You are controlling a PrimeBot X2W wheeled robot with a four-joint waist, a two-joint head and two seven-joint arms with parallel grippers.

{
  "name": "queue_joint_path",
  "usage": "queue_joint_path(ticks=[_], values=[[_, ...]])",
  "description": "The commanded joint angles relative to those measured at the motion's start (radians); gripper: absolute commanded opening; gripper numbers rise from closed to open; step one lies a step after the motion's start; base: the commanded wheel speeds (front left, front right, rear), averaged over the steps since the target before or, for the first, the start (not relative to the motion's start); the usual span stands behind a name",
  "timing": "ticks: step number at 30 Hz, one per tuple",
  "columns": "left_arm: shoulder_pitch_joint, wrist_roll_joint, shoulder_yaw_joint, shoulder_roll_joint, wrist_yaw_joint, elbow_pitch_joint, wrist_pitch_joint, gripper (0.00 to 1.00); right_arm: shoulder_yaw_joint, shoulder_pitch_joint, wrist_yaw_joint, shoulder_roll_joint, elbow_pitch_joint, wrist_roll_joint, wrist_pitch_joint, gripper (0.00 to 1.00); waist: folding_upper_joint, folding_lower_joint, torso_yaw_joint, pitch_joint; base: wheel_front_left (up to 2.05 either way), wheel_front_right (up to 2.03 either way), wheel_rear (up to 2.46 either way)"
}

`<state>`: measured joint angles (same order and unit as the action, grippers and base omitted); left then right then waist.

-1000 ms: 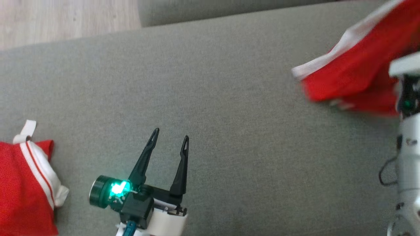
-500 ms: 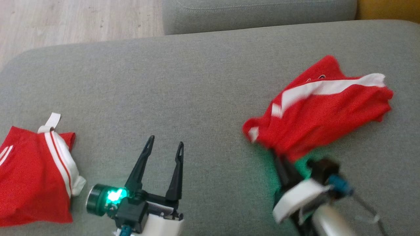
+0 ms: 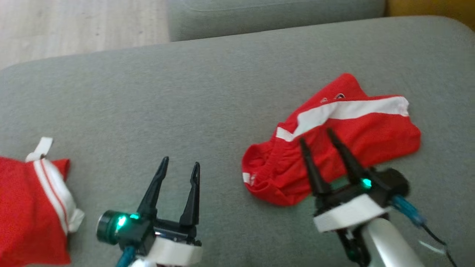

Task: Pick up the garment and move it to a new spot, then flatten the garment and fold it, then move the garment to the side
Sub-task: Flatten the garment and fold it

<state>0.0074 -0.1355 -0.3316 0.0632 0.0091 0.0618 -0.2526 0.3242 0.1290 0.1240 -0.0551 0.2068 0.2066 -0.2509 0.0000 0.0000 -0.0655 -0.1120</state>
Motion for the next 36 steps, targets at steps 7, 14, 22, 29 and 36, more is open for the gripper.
queue_joint_path(ticks=[7, 14, 22, 29, 36], values=[[-0.235, -0.284, -0.077, -0.012, -0.1, 0.13, 0.132, 1.0, -0.093, -0.122, 0.007, 0.005, -0.128, -0.063, -0.011, 1.0, 0.0, 0.0, -0.119, -0.048, 0.0, 0.0, 0.0], [-0.417, -0.622, -0.213, -0.013, -0.098, 0.218, 0.337, 1.0, -0.114, -0.127, 0.007, 0.005, -0.165, -0.064, -0.011, 1.0, 0.0, 0.0, -0.199, -0.101, 0.0, 0.0, 0.0], [-0.537, -0.717, -0.257, -0.013, -0.03, 0.362, 0.392, 1.0, -0.116, -0.121, 0.007, 0.005, -0.178, -0.058, -0.011, 1.0, 0.0, 0.0, -0.253, -0.132, 0.0, 0.0, 0.0], [-0.576, -0.718, -0.273, -0.013, -0.018, 0.451, 0.368, 1.0, -0.115, -0.124, 0.007, 0.005, -0.176, -0.051, -0.011, 1.0, 0.0, 0.0, -0.272, -0.13, 0.0, 0.0, 0.0], [-0.597, -0.7, -0.265, -0.013, 0.02, 0.53, 0.324, 1.0, -0.114, -0.135, 0.007, 0.005, -0.174, -0.05, -0.011, 1.0, 0.0, 0.0, -0.277, -0.121, 0.0, 0.0, 0.0]])
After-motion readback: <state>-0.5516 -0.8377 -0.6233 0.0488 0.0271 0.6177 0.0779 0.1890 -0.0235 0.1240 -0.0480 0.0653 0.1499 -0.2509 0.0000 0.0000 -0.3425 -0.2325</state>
